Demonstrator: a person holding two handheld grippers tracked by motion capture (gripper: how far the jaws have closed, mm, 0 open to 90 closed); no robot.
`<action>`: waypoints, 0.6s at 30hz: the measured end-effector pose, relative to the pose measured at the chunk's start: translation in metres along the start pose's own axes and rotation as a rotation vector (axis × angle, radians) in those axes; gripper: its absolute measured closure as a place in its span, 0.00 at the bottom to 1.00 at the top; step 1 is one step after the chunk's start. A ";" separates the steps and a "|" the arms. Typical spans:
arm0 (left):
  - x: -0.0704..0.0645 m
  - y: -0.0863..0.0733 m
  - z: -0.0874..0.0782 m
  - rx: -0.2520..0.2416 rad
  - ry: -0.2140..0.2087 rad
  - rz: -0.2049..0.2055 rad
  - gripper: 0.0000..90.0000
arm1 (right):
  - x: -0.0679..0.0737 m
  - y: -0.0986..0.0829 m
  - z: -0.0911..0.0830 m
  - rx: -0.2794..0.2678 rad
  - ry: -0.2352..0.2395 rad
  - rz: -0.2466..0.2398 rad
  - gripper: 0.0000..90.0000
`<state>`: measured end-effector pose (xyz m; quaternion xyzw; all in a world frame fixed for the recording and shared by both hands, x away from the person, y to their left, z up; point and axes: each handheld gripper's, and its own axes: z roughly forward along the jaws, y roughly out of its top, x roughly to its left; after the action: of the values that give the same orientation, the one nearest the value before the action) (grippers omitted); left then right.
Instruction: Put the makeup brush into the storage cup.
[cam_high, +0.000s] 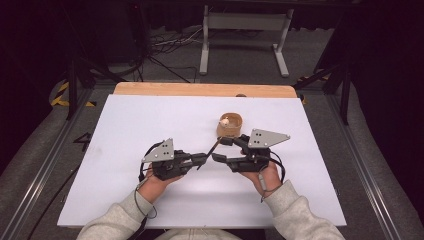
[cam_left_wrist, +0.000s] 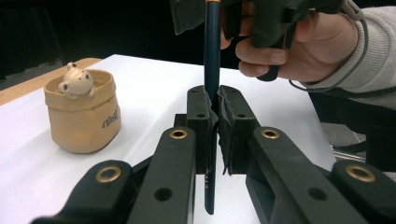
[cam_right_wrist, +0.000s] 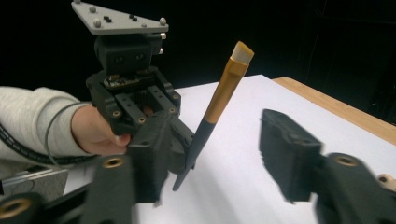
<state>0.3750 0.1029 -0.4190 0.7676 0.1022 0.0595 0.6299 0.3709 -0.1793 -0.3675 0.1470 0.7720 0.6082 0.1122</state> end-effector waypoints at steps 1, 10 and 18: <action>0.000 0.000 0.000 0.000 0.001 -0.001 0.93 | 0.000 0.000 0.002 0.001 -0.003 0.008 0.57; 0.000 0.000 0.000 0.002 0.004 0.002 0.93 | 0.001 0.004 0.011 0.021 -0.012 0.038 0.76; 0.001 -0.001 -0.001 0.003 0.017 0.000 0.93 | -0.002 0.004 0.015 0.012 0.022 0.095 0.88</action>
<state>0.3760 0.1042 -0.4196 0.7682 0.1078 0.0658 0.6277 0.3785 -0.1656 -0.3673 0.1774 0.7690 0.6096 0.0737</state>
